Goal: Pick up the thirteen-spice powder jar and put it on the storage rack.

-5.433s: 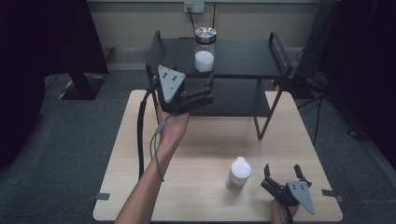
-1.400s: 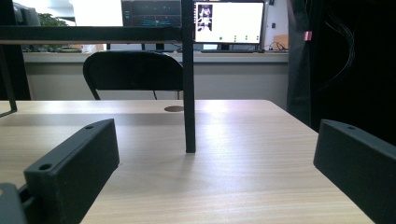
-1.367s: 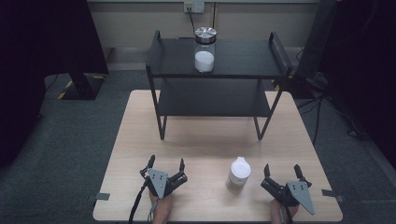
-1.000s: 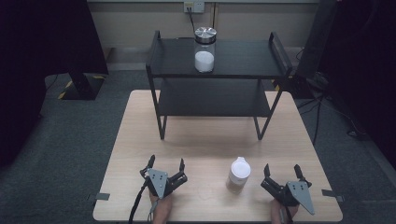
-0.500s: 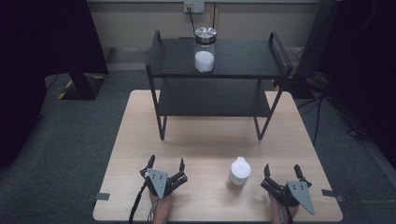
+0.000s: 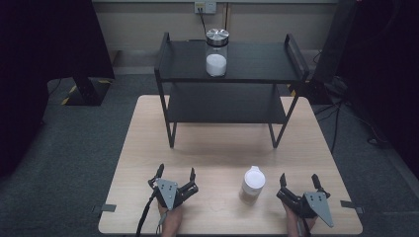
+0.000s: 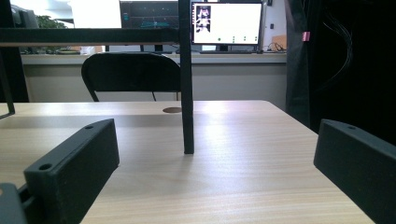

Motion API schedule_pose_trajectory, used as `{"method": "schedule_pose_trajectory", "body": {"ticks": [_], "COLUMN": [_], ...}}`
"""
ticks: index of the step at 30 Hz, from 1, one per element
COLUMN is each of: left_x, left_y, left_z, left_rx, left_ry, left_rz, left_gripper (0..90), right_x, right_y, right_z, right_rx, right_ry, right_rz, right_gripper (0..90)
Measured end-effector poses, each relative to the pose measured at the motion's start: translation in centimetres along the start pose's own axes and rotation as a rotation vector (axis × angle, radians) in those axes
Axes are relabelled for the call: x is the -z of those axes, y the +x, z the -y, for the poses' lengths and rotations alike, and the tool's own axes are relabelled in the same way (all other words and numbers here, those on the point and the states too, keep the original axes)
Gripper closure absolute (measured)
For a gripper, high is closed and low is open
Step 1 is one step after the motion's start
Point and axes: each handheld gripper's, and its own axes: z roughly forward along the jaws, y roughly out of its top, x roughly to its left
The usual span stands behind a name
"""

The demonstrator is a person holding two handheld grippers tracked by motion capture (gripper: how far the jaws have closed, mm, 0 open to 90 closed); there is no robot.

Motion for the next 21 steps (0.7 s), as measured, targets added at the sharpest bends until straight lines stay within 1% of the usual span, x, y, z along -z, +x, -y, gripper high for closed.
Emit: {"method": "schedule_pose_trajectory", "body": {"ticks": [1,3,6,7,10,11,12,14,18,19,21], "left_x": [0.0,0.0,0.0,0.0,0.0,0.0,0.0,0.0,0.0,0.0,0.0], "left_y": [0.0,0.0,0.0,0.0,0.0,0.0,0.0,0.0,0.0,0.0,0.0], "left_z": [0.0,0.0,0.0,0.0,0.0,0.0,0.0,0.0,0.0,0.0,0.0], "left_rx": [0.000,0.000,0.000,0.000,0.001,0.000,0.000,0.001,0.000,0.001,0.001], "left_ry": [0.000,0.000,0.000,0.000,0.000,0.000,0.000,0.000,0.000,0.000,0.000], "left_rz": [0.000,0.000,0.000,0.000,0.000,0.000,0.001,0.002,0.002,0.002,0.002], "left_gripper": [0.0,0.0,0.0,0.0,0.0,0.0,0.0,0.0,0.0,0.0,0.0], "right_x": [0.0,0.0,-0.2,-0.2,-0.1,-0.1,0.0,0.2,0.6,0.8,1.2], "right_y": [-0.1,0.1,-0.2,-0.3,-0.3,-0.3,-0.3,0.1,0.5,0.6,0.9], "right_z": [0.0,-0.1,-0.4,-0.5,-0.6,-0.8,-1.2,-1.8,-3.9,-4.3,-5.3], "right_rx": [-0.003,-0.012,-0.028,-0.030,-0.031,-0.038,-0.061,-0.071,-0.048,-0.047,-0.044], "right_ry": [0.002,0.003,0.019,0.022,0.020,0.018,0.018,0.002,-0.040,-0.050,-0.082], "right_rz": [-0.001,0.018,0.013,0.005,0.007,0.009,0.008,0.004,-0.069,-0.080,-0.123], "right_gripper": [0.0,0.0,0.0,0.0,0.0,0.0,0.0,0.0,0.0,0.0,0.0]}}
